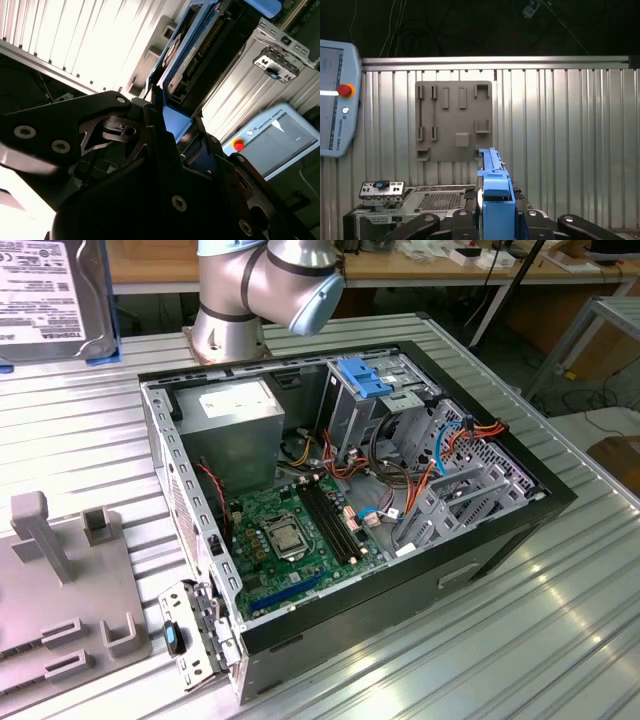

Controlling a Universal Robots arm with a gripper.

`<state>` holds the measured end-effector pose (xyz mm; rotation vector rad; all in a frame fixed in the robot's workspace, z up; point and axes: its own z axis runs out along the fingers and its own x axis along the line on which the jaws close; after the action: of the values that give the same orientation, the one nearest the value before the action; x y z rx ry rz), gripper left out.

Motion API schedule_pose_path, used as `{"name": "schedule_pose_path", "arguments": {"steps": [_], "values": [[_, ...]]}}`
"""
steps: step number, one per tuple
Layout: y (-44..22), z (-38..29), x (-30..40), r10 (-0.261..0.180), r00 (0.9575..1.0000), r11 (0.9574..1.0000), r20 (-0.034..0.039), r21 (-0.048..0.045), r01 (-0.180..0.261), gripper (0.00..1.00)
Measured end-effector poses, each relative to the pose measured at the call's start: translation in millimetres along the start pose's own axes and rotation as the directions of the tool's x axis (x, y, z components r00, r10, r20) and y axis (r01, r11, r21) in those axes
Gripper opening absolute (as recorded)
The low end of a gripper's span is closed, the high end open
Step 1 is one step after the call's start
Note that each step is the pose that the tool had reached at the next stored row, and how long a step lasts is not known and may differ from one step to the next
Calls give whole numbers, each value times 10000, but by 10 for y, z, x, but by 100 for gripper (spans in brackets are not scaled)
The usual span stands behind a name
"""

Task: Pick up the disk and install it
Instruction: 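Pick up the disk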

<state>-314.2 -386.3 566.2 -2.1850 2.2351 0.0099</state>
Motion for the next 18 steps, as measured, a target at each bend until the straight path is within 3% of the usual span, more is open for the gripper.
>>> {"name": "schedule_pose_path", "arguments": {"steps": [7, 11, 16, 18], "values": [[-305, 18, -7, 0, 10000, 10000, -1, -1, 0, 37], [-381, 30, 6, -1, 10000, 10000, 0, 1, 1, 37], [-448, 62, 86, -1, 10000, 10000, -1, 12, 1, 37], [-531, 86, 107, -1, 10000, 10000, 0, 38, 1, 37]]}}
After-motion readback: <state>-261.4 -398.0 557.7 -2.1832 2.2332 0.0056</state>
